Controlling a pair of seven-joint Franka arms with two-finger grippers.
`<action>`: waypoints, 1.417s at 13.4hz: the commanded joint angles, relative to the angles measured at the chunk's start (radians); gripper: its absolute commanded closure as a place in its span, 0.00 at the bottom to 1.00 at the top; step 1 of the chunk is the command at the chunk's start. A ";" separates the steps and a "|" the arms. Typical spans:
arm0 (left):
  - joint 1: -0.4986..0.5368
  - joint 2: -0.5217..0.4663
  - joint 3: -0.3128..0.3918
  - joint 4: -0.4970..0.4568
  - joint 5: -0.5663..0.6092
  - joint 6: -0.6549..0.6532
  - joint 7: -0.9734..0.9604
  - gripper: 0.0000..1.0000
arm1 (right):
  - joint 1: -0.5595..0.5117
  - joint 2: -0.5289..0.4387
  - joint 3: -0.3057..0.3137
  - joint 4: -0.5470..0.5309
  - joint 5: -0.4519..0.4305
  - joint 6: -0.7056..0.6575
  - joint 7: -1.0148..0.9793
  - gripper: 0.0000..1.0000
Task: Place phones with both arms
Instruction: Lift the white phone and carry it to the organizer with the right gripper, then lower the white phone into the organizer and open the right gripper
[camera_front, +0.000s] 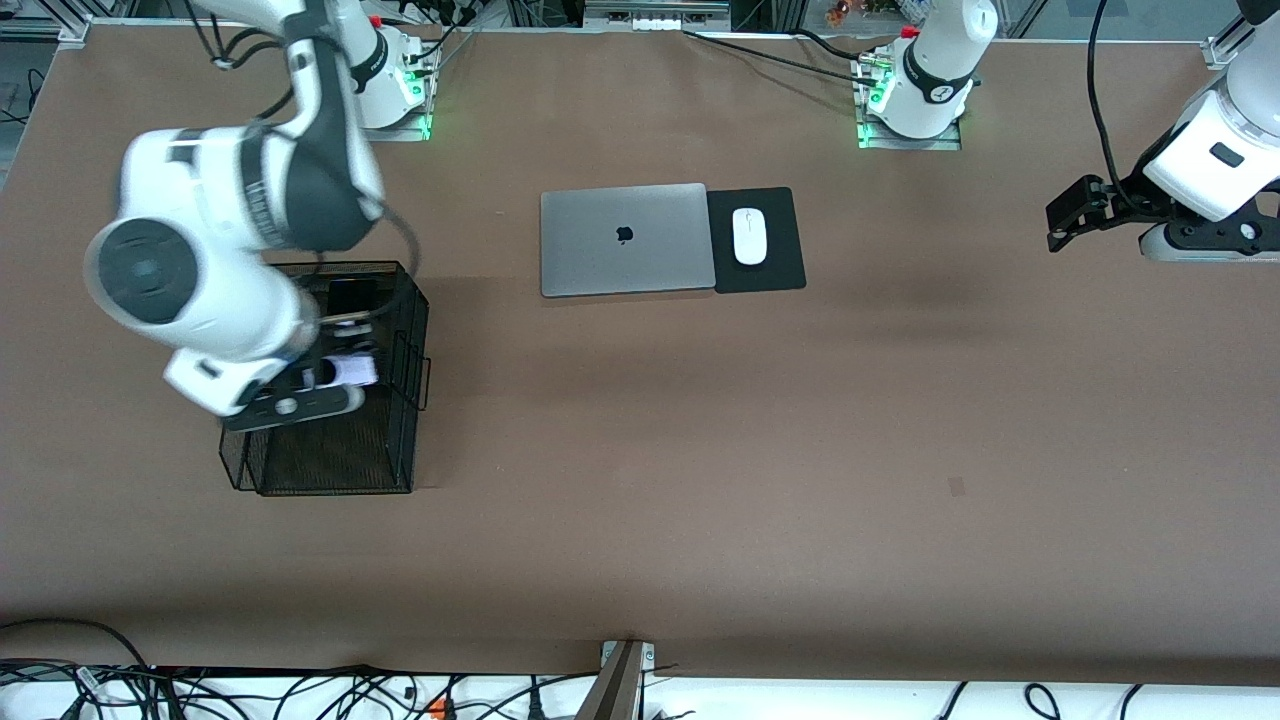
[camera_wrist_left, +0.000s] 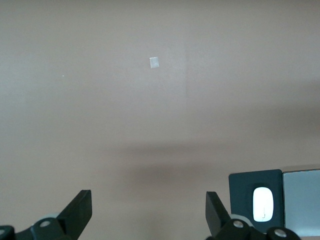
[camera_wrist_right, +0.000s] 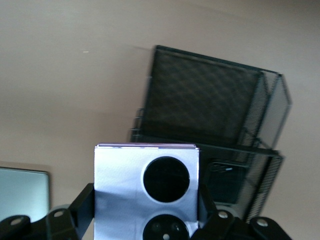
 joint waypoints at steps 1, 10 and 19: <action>0.003 0.014 -0.004 0.032 -0.011 -0.026 0.004 0.00 | -0.106 0.039 0.012 -0.016 0.085 0.054 -0.109 1.00; 0.003 0.013 -0.004 0.032 -0.011 -0.026 0.004 0.00 | -0.203 0.294 0.018 -0.016 0.274 0.297 -0.123 1.00; 0.003 0.014 -0.002 0.032 -0.011 -0.026 0.003 0.00 | -0.205 0.353 0.029 -0.011 0.340 0.366 -0.121 0.00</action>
